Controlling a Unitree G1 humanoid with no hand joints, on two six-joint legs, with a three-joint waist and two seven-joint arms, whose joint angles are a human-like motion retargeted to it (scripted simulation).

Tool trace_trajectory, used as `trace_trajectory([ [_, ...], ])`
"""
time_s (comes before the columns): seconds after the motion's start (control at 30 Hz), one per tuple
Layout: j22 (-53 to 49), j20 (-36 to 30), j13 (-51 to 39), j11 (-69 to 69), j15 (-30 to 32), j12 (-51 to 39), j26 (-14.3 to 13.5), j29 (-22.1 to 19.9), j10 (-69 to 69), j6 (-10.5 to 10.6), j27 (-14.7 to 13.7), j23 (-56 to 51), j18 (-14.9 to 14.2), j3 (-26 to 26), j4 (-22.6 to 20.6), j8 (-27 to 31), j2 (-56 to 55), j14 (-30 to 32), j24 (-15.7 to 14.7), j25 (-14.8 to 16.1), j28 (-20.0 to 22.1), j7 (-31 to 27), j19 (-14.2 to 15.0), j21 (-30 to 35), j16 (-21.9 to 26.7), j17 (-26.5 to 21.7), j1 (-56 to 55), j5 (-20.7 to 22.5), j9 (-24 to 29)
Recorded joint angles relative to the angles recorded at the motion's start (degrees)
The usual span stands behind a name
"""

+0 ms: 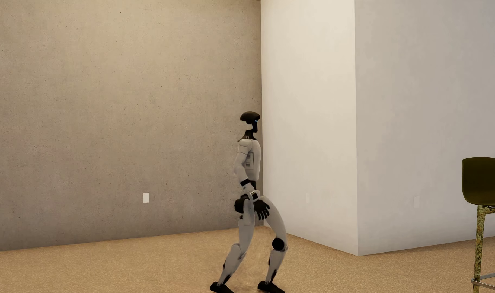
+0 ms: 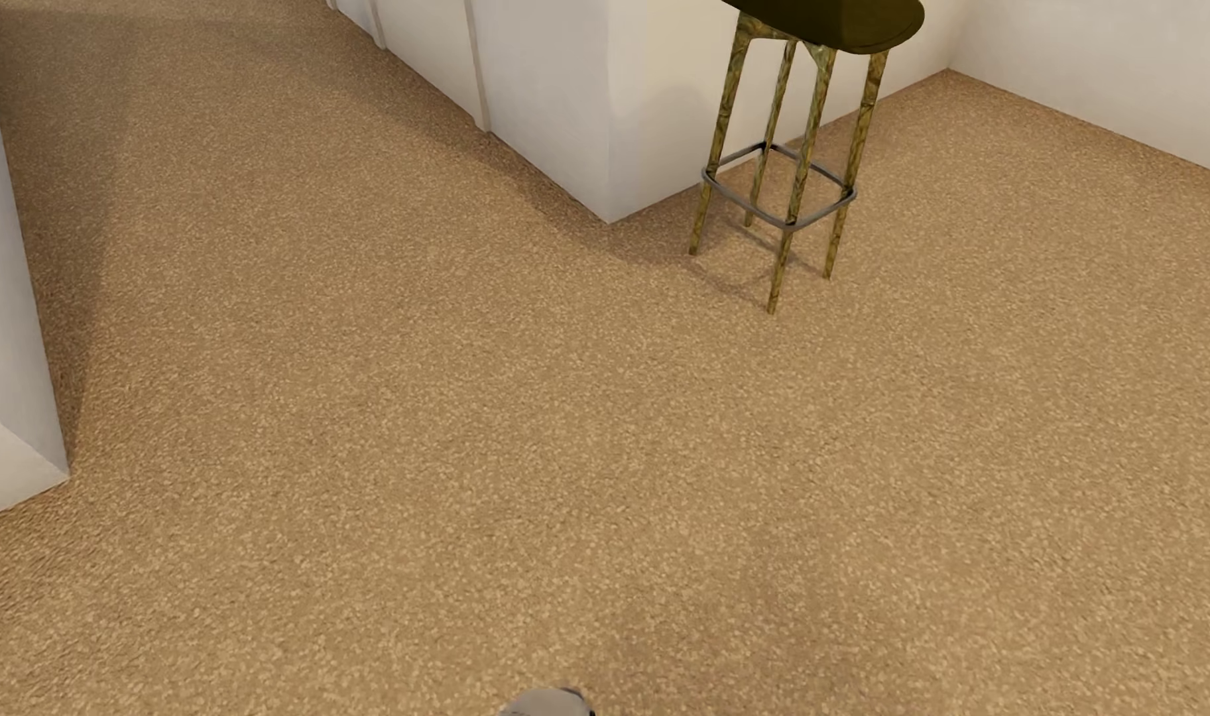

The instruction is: Walk around the corner

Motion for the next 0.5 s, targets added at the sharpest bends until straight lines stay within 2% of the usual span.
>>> trace_trajectory([
  [0.03,1.5,0.2,-1.9,0.9,-3.3,0.9,0.0,0.0,-11.6,0.3,0.0,-2.0,0.0,1.7,1.0,0.0,2.8,-0.1,0.0,0.0,0.0,0.0,0.0,-1.0,0.3,-0.3,-1.5,-0.1,-1.1],
  [0.07,3.0,-0.3,-3.4,0.9,-4.8,1.6,0.0,0.0,-18.9,0.6,0.0,-3.6,0.0,2.8,1.5,0.0,5.2,6.0,0.0,0.0,0.0,0.0,0.0,-2.6,0.3,-0.6,-1.8,-0.4,-2.0],
  [0.1,4.3,-0.1,-4.7,-0.1,-3.5,2.3,0.0,0.0,-42.0,1.1,0.0,-4.4,0.0,2.7,1.7,0.0,6.4,33.7,0.0,0.0,0.0,0.0,0.0,-3.7,0.4,-0.6,-3.6,-0.3,-3.0],
  [0.13,6.0,-0.4,-4.7,0.9,0.7,2.7,0.0,0.0,-19.5,1.3,0.0,-5.1,0.0,2.2,0.9,0.0,8.6,8.9,0.0,0.0,0.0,0.0,0.0,-4.8,0.3,-0.4,-5.4,-1.2,-2.5],
  [0.17,7.8,-1.5,-3.5,5.5,7.7,2.5,0.0,0.0,-12.1,1.0,0.0,-4.3,0.0,1.8,-0.4,0.0,10.0,-2.7,0.0,0.0,0.0,0.0,0.0,-6.2,0.4,0.3,-6.2,-2.8,-2.0],
  [0.2,8.5,-0.2,-2.5,15.6,16.9,2.7,0.0,0.0,-4.9,0.3,0.0,-1.5,0.0,0.8,-1.4,0.0,6.5,-1.2,0.0,0.0,0.0,0.0,0.0,-6.6,0.1,1.6,-8.6,-5.2,-2.6],
  [0.23,9.5,-1.0,-1.3,29.1,22.7,1.2,0.0,0.0,1.7,-0.2,0.0,3.3,0.0,-0.3,-4.5,0.0,3.3,-3.8,0.0,0.0,0.0,0.0,0.0,-5.9,0.0,2.5,-6.4,-7.7,-0.9],
  [0.27,8.1,-2.6,-0.7,45.9,23.1,-0.8,0.0,0.0,1.9,0.7,0.0,7.3,0.0,-1.5,-6.9,0.0,-4.2,-6.2,0.0,0.0,0.0,0.0,0.0,-4.1,-0.2,2.3,-2.9,-7.2,-0.3],
  [0.3,4.8,-3.3,-0.3,59.0,20.3,-2.2,0.0,0.0,-0.9,1.3,0.0,10.7,0.0,-3.6,-9.8,0.0,-12.0,-5.8,0.0,0.0,0.0,0.0,0.0,-0.4,-0.5,1.9,1.9,-7.3,0.1],
  [0.33,0.6,-2.3,1.1,64.6,19.4,-2.6,0.0,0.0,-4.7,2.8,0.0,12.8,0.0,-7.7,-11.1,0.0,-18.5,-3.6,0.0,0.0,0.0,0.0,0.0,3.2,-1.1,1.5,7.9,-6.3,0.2],
  [0.37,-3.8,-1.2,3.7,63.8,20.7,-3.8,0.0,0.0,-9.4,3.9,0.0,14.9,0.0,-10.6,-11.7,0.0,-24.4,-1.8,0.0,0.0,0.0,0.0,0.0,2.8,-1.4,2.1,15.2,-5.1,0.3],
  [0.4,-7.1,-0.4,5.5,57.6,24.6,-4.9,0.0,0.0,-13.6,4.7,0.0,15.7,0.0,-14.6,-11.6,0.0,-30.2,0.5,0.0,0.0,0.0,0.0,0.0,4.5,-1.8,2.3,20.9,-4.0,0.2],
  [0.47,-13.2,0.3,9.7,34.0,34.8,-7.4,0.0,0.0,-19.6,5.4,0.0,15.5,0.0,-21.3,-9.2,0.0,-37.5,4.6,0.0,0.0,0.0,0.0,0.0,6.0,-2.2,2.7,30.9,-3.7,0.0],
  [0.5,-16.2,0.6,11.5,22.1,36.6,-8.7,0.0,0.0,-21.4,5.0,0.0,15.5,0.0,-23.0,-7.6,0.0,-40.4,5.6,0.0,0.0,0.0,0.0,0.0,5.8,-1.7,3.4,34.9,-4.3,-0.5],
])
